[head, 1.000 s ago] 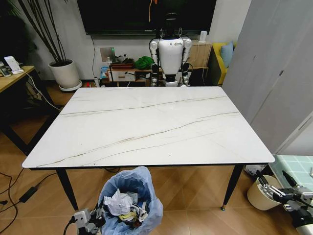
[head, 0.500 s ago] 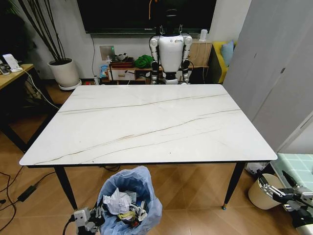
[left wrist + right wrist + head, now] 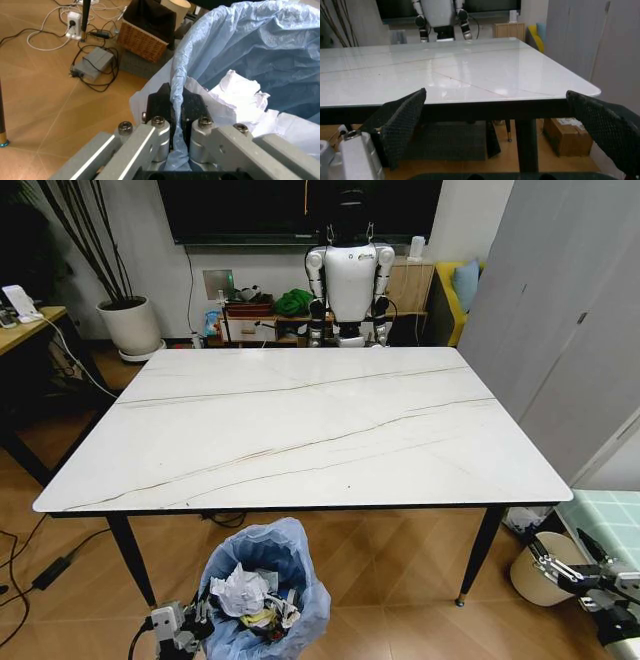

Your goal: Pick up the trash bin and place the trash from the table into it.

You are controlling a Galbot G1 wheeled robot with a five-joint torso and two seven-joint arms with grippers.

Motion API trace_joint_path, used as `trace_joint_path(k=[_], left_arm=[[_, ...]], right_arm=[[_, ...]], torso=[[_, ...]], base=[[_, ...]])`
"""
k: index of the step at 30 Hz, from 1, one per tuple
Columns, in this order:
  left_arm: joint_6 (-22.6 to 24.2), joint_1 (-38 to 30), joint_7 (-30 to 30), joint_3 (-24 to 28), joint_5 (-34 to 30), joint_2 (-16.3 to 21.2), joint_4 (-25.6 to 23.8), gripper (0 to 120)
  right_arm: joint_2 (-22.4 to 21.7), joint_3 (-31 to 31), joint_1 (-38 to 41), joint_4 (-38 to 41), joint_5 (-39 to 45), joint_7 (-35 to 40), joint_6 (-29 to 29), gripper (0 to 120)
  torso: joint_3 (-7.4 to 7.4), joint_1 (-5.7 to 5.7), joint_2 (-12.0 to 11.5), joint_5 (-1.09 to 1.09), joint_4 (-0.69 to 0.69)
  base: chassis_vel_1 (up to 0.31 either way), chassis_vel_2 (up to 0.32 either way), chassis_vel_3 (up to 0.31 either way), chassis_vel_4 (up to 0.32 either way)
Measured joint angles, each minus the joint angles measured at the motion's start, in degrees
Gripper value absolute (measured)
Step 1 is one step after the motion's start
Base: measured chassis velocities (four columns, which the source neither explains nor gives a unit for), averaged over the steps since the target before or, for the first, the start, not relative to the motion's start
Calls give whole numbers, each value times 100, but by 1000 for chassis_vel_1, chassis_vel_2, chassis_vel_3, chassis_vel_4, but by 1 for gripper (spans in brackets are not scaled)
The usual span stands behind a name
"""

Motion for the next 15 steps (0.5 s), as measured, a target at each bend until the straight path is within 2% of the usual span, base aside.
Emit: trace_joint_path(k=[15], left_arm=[[73, -91, -48, 23, -98, -11, 119, 0]], right_arm=[[0, 0, 0, 0, 0, 0, 0, 100]], torso=[[-297, -241, -538, 0, 0]], base=[[0, 0, 0, 0]])
